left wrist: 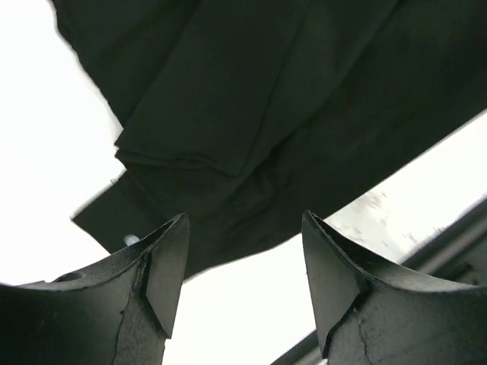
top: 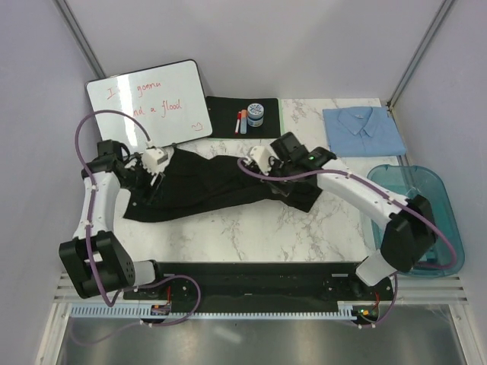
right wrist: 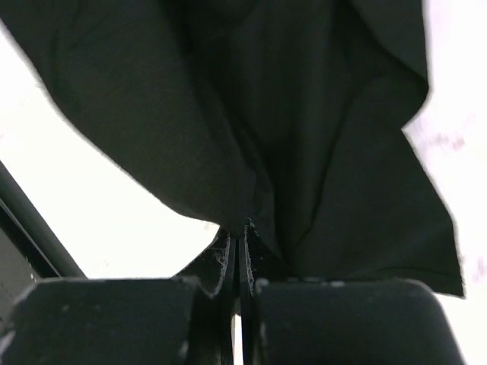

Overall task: Fold and stack the long sleeve shirts
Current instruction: Flatten the shirt out

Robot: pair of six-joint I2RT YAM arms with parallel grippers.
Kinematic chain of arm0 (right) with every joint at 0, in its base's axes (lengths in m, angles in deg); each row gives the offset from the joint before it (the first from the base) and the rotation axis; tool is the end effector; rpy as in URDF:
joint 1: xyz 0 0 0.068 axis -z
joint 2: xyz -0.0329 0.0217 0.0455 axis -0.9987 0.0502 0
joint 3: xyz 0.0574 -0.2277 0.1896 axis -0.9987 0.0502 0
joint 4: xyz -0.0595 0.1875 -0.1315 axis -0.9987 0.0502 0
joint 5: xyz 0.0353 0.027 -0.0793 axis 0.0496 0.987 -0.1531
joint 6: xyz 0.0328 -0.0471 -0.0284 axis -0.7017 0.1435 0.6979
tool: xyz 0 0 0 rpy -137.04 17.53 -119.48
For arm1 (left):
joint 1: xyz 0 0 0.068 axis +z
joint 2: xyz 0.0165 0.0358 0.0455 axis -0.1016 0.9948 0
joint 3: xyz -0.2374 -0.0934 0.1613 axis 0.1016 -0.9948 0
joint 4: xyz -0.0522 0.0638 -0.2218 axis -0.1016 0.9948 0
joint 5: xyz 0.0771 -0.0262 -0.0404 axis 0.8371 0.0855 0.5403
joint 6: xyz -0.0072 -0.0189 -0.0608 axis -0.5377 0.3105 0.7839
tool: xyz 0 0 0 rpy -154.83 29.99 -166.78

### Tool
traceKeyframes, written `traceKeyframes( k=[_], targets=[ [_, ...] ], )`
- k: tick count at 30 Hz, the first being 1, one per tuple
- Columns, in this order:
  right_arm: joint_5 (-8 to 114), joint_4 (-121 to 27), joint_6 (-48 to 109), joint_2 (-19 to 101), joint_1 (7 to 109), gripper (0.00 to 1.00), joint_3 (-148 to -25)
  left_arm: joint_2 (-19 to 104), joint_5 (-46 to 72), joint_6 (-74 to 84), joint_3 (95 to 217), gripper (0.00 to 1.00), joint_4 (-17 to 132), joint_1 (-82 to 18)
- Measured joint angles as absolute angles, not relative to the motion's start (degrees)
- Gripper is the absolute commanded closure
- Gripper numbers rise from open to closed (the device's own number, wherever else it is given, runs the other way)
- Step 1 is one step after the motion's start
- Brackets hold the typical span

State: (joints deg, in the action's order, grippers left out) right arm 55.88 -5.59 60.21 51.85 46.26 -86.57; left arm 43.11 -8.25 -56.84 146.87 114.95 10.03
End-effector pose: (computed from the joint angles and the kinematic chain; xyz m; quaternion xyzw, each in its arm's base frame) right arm 0.2365 0.2171 0.2995 -0.5285 0.7996 0.1315 0.2530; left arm 0.2185 0.0366 0.2987 0.3242 0.8942 -0.1124 0.2877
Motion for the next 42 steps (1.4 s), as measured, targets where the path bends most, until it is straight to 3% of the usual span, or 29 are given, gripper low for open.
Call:
traceKeyframes(
  k=[3, 12, 17, 18, 21, 22, 25, 34, 39, 41, 42],
  targets=[
    [56.4, -3.3, 60.1, 47.8, 50.0, 1.0, -84.1, 40.2, -9.1, -60.7, 140.7, 0.31, 116.6, 7.8],
    [59.4, 1.1, 58.4, 51.7, 53.3, 1.0, -81.3, 36.4, -6.8, -67.5, 122.3, 0.29, 115.6, 6.0],
    [60.3, 2.5, 58.0, 52.7, 57.7, 1.0, -86.3, 33.3, -3.1, -70.1, 115.4, 0.35, 111.4, 5.6],
    [60.3, 2.5, 58.0, 52.7, 57.8, 1.0, -87.0, 32.4, -2.5, -70.0, 114.8, 0.38, 109.6, 5.5],
    [60.5, 2.8, 58.0, 52.7, 57.9, 1.0, -88.2, 34.1, -1.1, -69.3, 115.1, 0.59, 104.7, 5.2],
    [60.6, 3.2, 58.0, 52.9, 58.0, 1.0, -88.5, 35.5, -0.8, -68.5, 115.9, 0.77, 103.1, 5.2],
    [60.7, 4.5, 58.0, 55.2, 58.9, 1.0, -92.0, 43.0, 0.6, -65.1, 121.3, 0.98, 98.7, 5.2],
    [59.2, 9.0, 58.5, 66.6, 65.5, 1.0, -123.2, 49.5, 0.3, -56.7, 153.4, 0.98, 99.8, 5.2],
    [59.9, 10.2, 59.7, 62.0, 66.3, 1.0, -121.8, 42.2, -1.8, -55.0, 161.1, 0.98, 101.6, 5.5],
    [60.2, 10.4, 60.5, 59.3, 66.0, 1.0, -117.3, 38.3, -2.7, -55.0, 160.4, 0.89, 103.1, 5.6],
    [60.6, 9.9, 61.2, 57.2, 65.8, 1.0, -113.2, 36.3, -3.2, -55.2, 158.7, 0.73, 103.4, 5.5]
  ],
)
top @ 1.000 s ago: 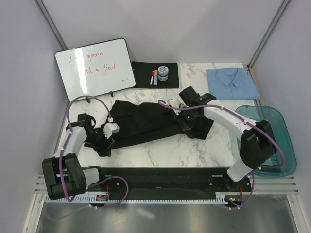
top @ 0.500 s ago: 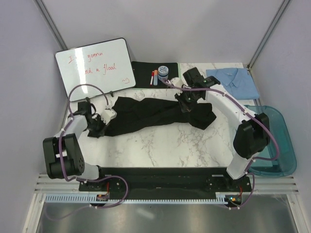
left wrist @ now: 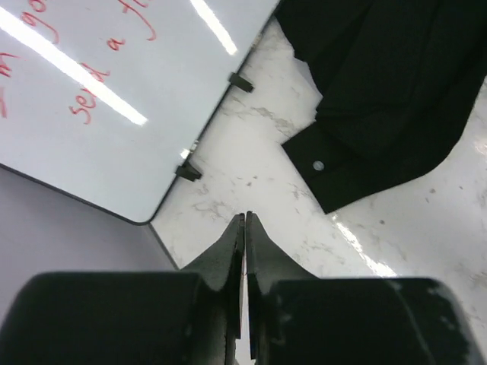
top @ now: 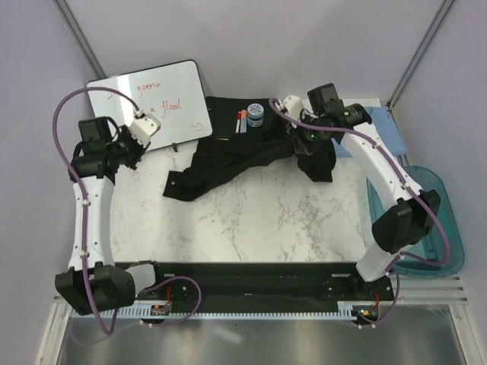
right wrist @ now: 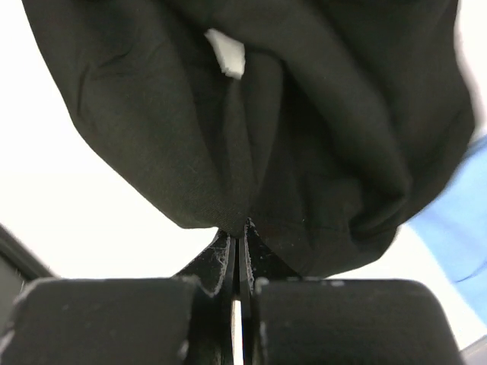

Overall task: Fold and stack the long sleeve shirts
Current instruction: Flatten the shirt out

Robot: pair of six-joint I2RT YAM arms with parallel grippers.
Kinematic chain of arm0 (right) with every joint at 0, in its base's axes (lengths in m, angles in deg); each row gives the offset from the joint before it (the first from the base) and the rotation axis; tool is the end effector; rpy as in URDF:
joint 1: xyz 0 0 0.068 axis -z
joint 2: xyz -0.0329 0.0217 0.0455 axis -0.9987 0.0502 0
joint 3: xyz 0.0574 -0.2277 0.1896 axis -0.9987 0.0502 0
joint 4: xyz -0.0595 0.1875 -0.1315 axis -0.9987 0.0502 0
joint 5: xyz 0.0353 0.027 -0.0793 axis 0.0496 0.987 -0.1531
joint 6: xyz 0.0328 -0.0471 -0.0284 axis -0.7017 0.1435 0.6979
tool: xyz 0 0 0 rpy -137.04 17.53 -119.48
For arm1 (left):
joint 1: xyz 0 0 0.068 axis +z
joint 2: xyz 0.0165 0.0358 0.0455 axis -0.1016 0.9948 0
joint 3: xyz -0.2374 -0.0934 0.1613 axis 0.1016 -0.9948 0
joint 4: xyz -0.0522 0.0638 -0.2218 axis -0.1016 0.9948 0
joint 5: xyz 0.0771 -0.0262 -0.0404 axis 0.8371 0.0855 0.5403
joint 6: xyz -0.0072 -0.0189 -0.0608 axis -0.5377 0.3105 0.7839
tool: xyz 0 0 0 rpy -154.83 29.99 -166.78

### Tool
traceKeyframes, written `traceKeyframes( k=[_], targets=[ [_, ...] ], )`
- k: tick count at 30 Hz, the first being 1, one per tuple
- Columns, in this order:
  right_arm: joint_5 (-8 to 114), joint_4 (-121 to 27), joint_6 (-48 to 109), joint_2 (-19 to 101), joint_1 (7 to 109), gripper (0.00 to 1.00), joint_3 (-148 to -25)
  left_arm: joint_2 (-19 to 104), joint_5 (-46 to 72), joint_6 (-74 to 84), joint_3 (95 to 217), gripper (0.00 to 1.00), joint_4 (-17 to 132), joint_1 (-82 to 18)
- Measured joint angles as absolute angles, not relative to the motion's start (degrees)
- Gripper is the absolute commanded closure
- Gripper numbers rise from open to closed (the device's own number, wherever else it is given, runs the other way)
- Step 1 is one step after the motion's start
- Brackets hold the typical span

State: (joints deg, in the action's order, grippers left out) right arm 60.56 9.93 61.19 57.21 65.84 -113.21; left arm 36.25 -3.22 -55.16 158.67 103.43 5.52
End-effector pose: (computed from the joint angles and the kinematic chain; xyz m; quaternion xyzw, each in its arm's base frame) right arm 0.3153 0.1372 0.3873 -0.4010 0.8501 0.1202 0.3195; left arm 0.2221 0.0236 0.3955 0.3665 0.8048 0.0459 0.4647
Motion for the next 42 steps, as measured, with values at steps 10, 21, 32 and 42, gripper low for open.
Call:
traceKeyframes(
  k=[10, 21, 32, 42],
  targets=[
    [59.5, 10.0, 66.3, 52.4, 65.6, 1.0, -88.5, 37.3, -2.7, -59.3, 133.4, 0.49, 105.0, -1.8],
    [56.9, 7.9, 69.2, 50.1, 65.6, 1.0, -79.6, 56.5, 4.5, -63.0, 135.5, 0.5, 94.1, -5.0],
    [55.3, 5.4, 70.3, 51.1, 65.6, 0.96, -76.1, 59.4, 6.5, -65.7, 140.4, 0.98, 98.1, -3.1],
    [55.6, 7.6, 70.0, 54.6, 66.0, 1.0, -91.6, 45.6, -1.8, -63.1, 171.9, 0.98, 114.3, 1.3]
  ],
)
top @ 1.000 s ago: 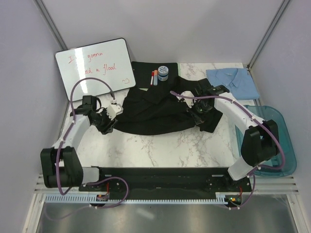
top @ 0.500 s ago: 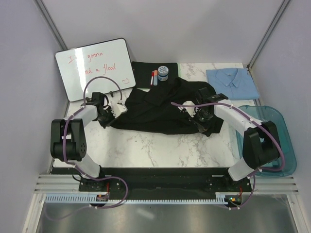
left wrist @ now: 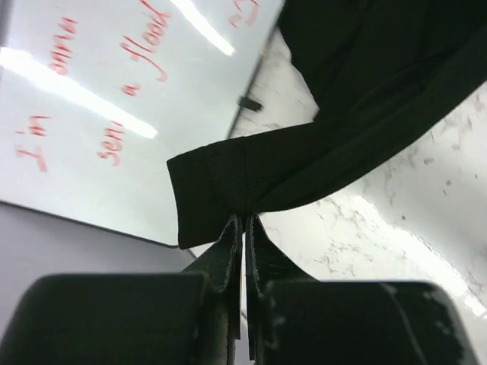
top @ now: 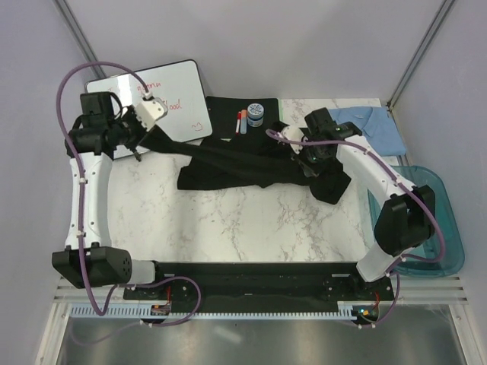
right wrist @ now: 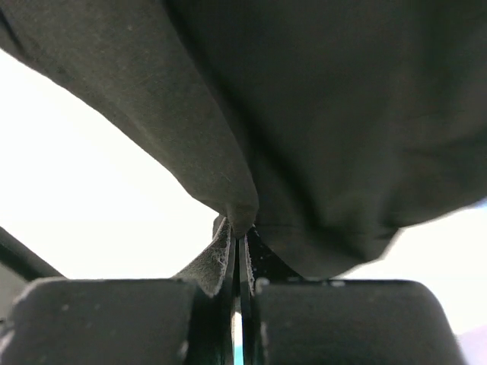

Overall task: Fold and stack the long sleeve shirts
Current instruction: Flatten the shirt out

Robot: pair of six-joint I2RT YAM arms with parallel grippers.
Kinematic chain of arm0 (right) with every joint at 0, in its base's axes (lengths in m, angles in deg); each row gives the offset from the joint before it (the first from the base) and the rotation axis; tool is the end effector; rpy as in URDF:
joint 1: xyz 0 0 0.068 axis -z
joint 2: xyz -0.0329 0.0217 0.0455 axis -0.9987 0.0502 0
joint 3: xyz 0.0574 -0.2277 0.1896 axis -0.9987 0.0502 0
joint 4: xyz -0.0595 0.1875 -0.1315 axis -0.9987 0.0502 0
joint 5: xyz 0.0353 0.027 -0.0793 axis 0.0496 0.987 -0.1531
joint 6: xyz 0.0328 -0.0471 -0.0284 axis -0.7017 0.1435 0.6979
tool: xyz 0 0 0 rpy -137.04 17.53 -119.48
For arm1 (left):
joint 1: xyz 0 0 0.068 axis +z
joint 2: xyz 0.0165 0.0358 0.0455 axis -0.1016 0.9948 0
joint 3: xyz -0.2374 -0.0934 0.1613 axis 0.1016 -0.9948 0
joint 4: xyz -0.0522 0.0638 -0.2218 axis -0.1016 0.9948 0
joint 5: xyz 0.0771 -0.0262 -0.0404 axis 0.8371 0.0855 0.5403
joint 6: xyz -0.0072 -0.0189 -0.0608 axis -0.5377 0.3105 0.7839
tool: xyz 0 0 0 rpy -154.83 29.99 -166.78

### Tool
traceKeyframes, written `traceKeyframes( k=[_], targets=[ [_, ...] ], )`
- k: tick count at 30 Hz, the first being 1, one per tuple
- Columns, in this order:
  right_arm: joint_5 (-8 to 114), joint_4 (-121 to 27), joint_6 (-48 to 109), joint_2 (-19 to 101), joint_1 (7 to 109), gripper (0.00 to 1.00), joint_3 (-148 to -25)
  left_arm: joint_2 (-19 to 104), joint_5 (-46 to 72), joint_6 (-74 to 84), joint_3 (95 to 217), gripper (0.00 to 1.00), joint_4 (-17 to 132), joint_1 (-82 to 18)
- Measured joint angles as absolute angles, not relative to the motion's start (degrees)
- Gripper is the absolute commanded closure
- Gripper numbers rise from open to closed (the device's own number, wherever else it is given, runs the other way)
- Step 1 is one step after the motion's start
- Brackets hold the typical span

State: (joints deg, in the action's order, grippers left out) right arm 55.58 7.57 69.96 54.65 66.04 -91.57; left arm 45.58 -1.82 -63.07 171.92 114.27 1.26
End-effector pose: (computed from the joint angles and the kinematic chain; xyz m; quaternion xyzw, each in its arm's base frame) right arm 0.2898 0.1216 0.2970 -0.4581 0.8663 0.0716 0.1858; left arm 0.2536 0.0119 0.4117 0.4459 0.7922 0.0379 0.4149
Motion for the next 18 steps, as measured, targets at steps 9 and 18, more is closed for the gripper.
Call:
traceKeyframes(
  k=[9, 18],
  targets=[
    [58.4, 9.4, 71.1, 52.7, 68.7, 0.99, -99.3, 42.9, -10.0, -59.0, 180.0, 0.98, 118.9, 6.4],
    [62.2, 12.6, 79.9, 45.3, 67.2, 0.62, -74.9, 8.6, -27.9, -80.6, 162.3, 0.75, 131.6, 1.7]
  ],
)
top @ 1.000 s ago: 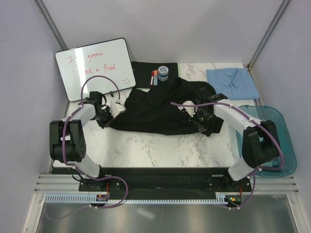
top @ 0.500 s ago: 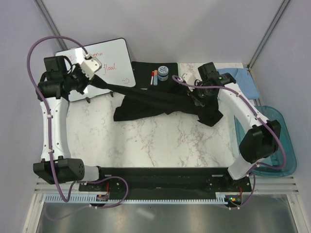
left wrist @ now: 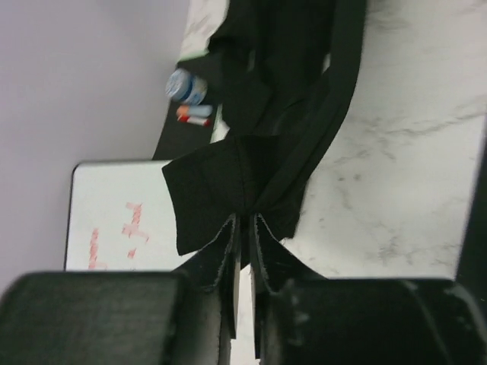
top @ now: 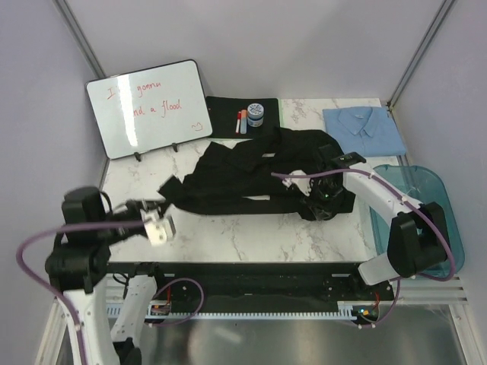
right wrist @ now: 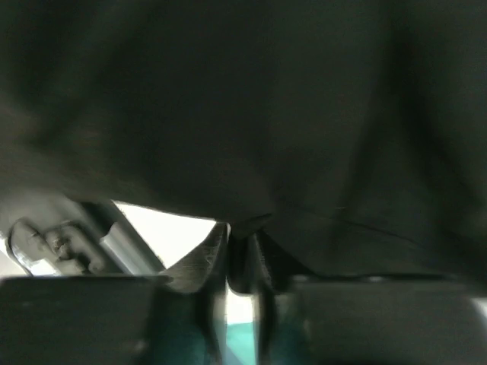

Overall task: Fold and stack the long sleeve shirts
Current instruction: Flatten the shirt out

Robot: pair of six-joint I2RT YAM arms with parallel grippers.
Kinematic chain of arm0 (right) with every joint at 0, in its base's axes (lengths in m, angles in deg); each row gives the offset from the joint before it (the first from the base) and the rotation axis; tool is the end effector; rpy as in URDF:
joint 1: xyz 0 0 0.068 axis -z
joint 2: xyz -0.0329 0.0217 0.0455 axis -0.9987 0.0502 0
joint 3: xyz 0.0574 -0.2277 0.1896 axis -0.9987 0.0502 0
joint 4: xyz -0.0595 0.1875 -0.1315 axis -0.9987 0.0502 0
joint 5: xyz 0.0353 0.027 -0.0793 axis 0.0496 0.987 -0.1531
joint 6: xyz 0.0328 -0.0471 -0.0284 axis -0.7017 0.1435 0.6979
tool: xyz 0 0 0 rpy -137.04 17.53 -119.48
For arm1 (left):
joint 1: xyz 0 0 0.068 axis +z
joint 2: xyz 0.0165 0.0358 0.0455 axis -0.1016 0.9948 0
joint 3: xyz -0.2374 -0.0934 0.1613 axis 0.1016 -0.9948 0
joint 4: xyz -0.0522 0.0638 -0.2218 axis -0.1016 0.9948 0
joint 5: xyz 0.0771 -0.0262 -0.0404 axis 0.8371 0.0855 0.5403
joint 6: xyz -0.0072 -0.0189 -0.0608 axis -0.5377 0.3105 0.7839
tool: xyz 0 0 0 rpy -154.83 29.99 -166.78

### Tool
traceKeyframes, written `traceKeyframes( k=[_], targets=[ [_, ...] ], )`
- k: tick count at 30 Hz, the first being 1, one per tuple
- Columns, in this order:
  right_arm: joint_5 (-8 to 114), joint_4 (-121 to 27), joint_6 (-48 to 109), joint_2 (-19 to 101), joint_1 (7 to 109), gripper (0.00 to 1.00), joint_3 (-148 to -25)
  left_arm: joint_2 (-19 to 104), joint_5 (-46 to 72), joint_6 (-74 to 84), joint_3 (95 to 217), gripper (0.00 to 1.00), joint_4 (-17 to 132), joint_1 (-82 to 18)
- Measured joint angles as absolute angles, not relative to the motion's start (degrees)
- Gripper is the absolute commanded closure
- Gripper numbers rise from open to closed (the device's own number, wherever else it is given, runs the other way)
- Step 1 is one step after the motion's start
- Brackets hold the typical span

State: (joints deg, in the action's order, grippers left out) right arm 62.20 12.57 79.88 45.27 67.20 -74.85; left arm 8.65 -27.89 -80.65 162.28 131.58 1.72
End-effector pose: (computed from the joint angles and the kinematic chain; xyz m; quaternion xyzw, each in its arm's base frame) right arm 0.2199 0.0954 0.2629 -0.5215 0.8373 0.1316 0.0987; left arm 0.0323 -0.0336 0.4270 0.6015 0.5716 -0.0080 0.5580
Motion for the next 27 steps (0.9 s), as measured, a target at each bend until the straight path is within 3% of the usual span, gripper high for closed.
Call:
traceKeyframes(
  k=[1, 2, 3, 4, 7, 11, 16, 22, 27],
  targets=[
    [62.2, 13.0, 81.0, 44.7, 66.6, 0.58, -72.3, 3.5, -29.0, -82.9, 158.0, 0.66, 132.3, -0.3],
    [62.1, 13.5, 81.6, 44.5, 66.2, 0.51, -70.8, -0.6, -29.6, -84.7, 154.0, 0.42, 133.9, -2.7],
    [62.0, 14.3, 82.7, 44.4, 65.6, 0.49, -69.1, -3.6, -29.9, -86.1, 150.1, 0.12, 134.8, -4.9],
    [61.9, 14.8, 83.4, 44.4, 65.3, 0.47, -68.2, -5.6, -29.9, -87.5, 146.0, 0.02, 135.2, -6.5],
    [61.4, 15.7, 84.4, 44.3, 65.2, 0.42, -67.8, -6.6, -28.2, -88.9, 135.7, 0.02, 136.9, -7.6],
    [61.4, 16.8, 84.2, 44.3, 65.9, 0.42, -69.5, 1.7, -25.1, -82.0, 132.6, 0.11, 136.8, -7.7],
    [63.9, 18.0, 82.8, 45.7, 69.7, 0.45, -75.4, 23.4, -23.2, -66.5, 136.7, 0.22, 126.1, -8.3],
    [65.1, 18.1, 78.6, 52.2, 75.4, 0.48, -82.4, 47.6, -16.5, -51.0, 145.9, 0.27, 108.3, -10.2],
    [65.6, 17.3, 75.3, 55.7, 75.4, 0.46, -82.7, 60.8, -11.9, -44.8, 153.5, 0.3, 101.6, -13.1]
  ],
)
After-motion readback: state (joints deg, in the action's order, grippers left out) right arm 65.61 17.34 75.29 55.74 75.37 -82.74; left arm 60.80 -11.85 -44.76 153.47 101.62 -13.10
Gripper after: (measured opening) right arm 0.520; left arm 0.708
